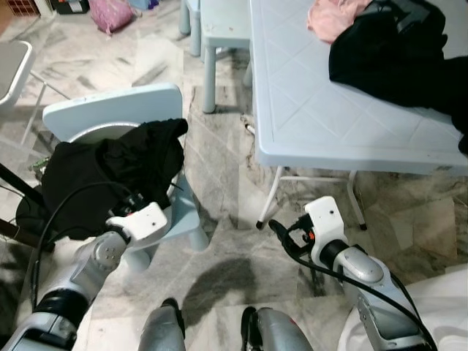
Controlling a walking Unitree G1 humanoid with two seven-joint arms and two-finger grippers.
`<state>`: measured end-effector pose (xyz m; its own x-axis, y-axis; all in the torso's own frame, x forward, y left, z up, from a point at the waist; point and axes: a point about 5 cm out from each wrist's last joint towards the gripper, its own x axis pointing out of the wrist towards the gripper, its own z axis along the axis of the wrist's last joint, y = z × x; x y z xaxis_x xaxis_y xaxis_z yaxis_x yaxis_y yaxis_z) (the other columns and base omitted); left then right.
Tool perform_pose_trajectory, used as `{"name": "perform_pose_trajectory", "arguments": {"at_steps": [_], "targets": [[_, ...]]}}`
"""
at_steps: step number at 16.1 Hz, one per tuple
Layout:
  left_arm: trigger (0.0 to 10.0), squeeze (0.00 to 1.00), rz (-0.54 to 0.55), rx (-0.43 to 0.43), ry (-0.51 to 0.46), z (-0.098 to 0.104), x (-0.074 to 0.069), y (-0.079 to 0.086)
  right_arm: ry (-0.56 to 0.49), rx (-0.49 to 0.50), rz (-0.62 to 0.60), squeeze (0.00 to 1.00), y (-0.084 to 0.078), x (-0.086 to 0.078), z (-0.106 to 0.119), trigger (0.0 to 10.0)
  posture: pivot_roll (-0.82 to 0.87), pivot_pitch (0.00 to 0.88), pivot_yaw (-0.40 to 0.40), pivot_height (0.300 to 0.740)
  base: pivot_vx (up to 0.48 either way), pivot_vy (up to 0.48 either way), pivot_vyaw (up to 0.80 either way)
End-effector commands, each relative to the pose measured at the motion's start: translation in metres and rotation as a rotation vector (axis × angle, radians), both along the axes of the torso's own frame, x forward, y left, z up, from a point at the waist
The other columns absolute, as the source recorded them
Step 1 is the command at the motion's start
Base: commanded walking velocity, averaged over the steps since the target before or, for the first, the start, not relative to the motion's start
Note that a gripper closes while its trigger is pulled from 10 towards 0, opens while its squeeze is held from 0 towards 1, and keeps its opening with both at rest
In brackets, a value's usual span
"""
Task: Hang hanger
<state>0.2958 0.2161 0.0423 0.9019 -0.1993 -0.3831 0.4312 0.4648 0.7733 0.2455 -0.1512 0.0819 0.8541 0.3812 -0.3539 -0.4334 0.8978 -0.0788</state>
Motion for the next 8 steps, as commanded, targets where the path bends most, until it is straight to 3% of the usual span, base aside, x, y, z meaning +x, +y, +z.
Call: {"name": "perform_pose_trajectory", "arguments": {"at_steps": [1,5,6,8], "targets": [[10.0,0.00,-0.015,0.015,0.056,-0.009,-0.004,-0.001,0.026,-0.008,0.004,0.00,-0.001,-0.005,-0.006,10.0,-0.03,0.205,-0.071,0.740,0.000,0.000,0.00],[10.0,0.00,-0.006,-0.028,0.139,-0.015,-0.007,-0.004,0.036,-0.002,0.022,0.00,0.000,-0.008,-0.006,10.0,-0.04,0.209,-0.067,0.740,0.000,0.000,0.00],[10.0,1.00,0.002,-0.077,0.149,-0.016,-0.013,-0.005,0.037,-0.006,0.017,0.00,-0.002,-0.008,-0.006,10.0,-0.04,0.212,-0.067,0.740,0.000,0.000,0.00],[10.0,1.00,0.032,-0.094,0.125,-0.016,-0.019,-0.002,0.040,-0.008,0.016,0.00,-0.002,-0.008,-0.007,10.0,-0.03,0.217,-0.068,0.740,0.000,0.000,0.00]]}}
